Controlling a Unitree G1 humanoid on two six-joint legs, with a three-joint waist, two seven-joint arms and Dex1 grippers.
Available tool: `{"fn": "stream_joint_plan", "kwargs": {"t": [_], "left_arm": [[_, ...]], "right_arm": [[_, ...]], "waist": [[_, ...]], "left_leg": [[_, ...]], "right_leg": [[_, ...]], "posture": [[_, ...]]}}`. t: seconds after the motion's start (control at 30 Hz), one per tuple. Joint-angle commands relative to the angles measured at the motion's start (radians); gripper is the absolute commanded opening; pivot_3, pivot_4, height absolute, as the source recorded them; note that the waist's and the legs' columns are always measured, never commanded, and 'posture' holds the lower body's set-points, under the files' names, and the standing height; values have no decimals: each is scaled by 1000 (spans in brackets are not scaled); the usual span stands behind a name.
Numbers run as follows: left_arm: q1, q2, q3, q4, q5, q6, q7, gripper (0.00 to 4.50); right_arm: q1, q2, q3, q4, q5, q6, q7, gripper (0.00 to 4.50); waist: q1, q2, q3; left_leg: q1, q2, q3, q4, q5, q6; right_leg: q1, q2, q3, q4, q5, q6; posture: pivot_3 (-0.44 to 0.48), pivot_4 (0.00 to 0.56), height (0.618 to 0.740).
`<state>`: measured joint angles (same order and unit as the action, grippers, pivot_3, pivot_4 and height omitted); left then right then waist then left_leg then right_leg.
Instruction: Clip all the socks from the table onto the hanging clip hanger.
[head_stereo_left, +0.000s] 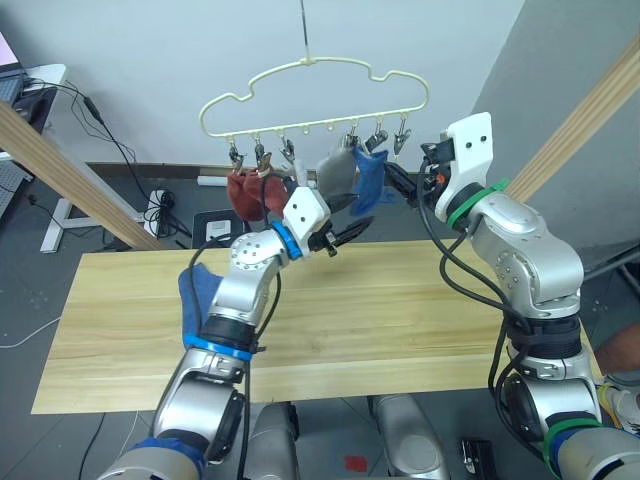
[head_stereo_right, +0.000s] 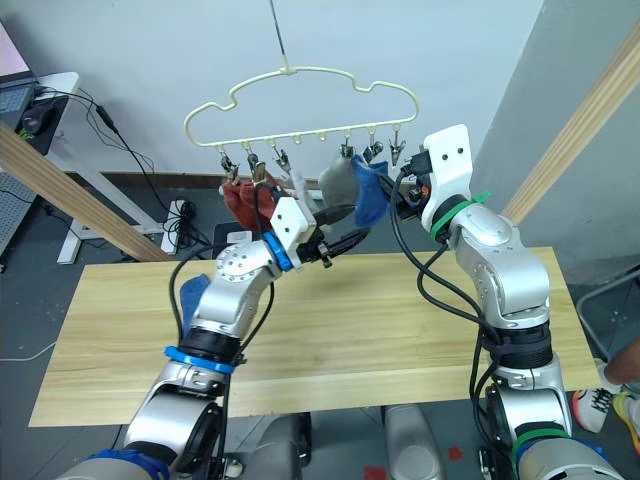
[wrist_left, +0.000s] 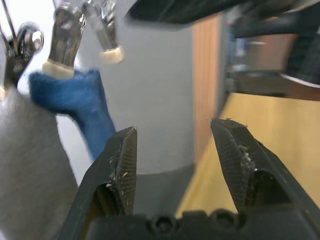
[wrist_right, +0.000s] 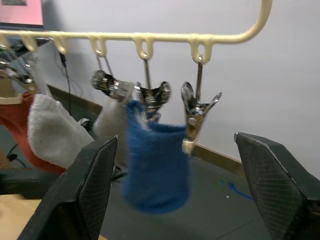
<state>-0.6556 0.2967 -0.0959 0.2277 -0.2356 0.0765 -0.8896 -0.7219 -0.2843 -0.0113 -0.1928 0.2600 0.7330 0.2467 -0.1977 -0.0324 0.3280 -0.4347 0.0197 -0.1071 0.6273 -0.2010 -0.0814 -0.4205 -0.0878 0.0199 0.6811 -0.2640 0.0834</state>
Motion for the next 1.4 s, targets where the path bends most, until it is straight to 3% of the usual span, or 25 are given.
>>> {"fn": "stream_joint_plan", "kwargs": {"t": [0.03,0.07,0.33,0.8,1.4], "left_arm": [[4,73,27,-182,-108,174,-66,2619],[2,93,37,-213,-134,218,-71,2619],[-38,171,90,-332,-217,373,-44,2619],[-42,169,82,-344,-213,371,-15,2619],[-57,171,82,-352,-227,382,-10,2619]], "right_arm": [[-20,30,-13,0,-21,-48,-38,3010],[-22,38,-13,6,-22,-54,-42,2621],[-60,88,-4,100,-78,-135,-93,2621],[-123,101,5,293,-181,-325,-120,2621],[-202,170,-27,369,-121,-293,-108,2621]], "waist": [[2,0,0],[2,0,0],[4,0,0],[5,0,0],[5,0,0]], "left_leg": [[0,0,0,0,0,0],[0,0,0,0,0,0],[0,0,0,0,0,0],[0,1,0,0,0,0],[0,1,1,0,0,0]], "right_leg": [[0,0,0,0,0,0],[0,0,0,0,0,0],[0,0,0,0,0,0],[0,1,0,0,0,0],[0,1,0,0,0,0]], "posture": [[-279,310,740],[-277,309,740],[-260,300,740],[-256,298,740],[-251,297,740]]}}
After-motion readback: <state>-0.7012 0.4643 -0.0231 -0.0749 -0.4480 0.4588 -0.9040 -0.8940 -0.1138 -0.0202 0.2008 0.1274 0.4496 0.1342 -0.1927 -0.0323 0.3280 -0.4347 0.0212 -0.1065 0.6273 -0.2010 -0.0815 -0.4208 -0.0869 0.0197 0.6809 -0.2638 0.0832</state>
